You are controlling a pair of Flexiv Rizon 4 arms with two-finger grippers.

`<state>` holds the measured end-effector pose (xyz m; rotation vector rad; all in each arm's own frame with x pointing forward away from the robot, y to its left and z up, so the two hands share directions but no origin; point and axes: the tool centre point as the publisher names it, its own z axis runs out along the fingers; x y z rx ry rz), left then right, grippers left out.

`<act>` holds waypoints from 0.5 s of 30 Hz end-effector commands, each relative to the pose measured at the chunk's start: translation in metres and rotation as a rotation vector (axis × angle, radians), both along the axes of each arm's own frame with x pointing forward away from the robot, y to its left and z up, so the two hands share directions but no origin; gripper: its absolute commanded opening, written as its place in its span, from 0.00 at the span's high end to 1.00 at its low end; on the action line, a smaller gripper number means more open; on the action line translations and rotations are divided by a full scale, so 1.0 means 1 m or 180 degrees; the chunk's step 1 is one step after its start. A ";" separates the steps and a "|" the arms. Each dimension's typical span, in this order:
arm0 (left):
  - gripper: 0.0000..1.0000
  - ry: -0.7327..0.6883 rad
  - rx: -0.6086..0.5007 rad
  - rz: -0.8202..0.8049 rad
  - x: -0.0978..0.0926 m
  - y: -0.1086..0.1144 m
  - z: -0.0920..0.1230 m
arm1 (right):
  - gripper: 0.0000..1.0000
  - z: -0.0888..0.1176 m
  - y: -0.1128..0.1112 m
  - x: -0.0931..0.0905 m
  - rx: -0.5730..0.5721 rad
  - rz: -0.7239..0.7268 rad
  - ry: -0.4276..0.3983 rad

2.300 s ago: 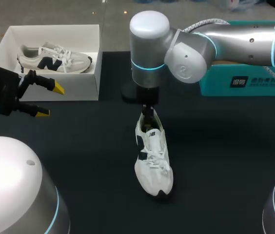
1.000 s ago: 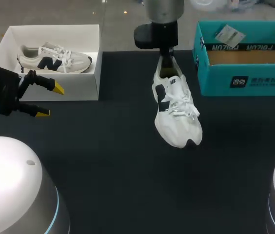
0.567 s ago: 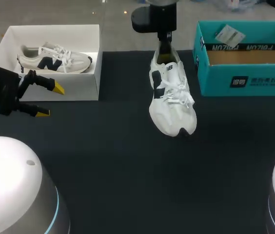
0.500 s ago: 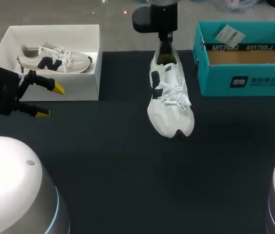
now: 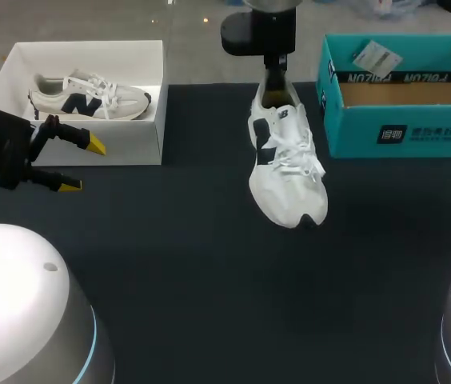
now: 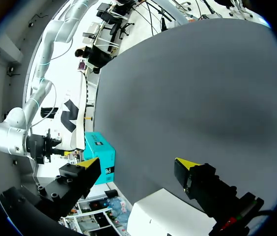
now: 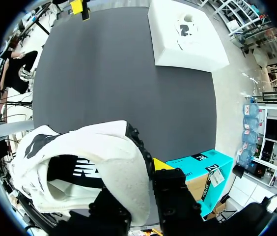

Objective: Take the shoe out of the shoebox, open the shoe tongue, remove and reinsert the insole, then place the shoe into the shoebox

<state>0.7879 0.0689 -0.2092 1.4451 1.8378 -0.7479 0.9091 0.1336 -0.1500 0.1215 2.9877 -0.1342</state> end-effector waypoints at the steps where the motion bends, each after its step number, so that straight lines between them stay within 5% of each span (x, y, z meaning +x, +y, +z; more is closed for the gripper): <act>1: 0.00 0.0004 0.0015 0.0002 0.000 -0.001 0.000 | 1.00 0.001 -0.002 -0.001 0.0012 0.0006 -0.0001; 3: 0.00 0.0004 0.0015 0.0002 0.000 -0.001 0.000 | 1.00 0.001 -0.002 -0.001 0.0012 0.0006 -0.0001; 15: 0.00 0.0004 0.0015 0.0002 0.000 -0.001 0.000 | 1.00 -0.004 -0.079 0.084 0.0118 -0.0700 -0.0219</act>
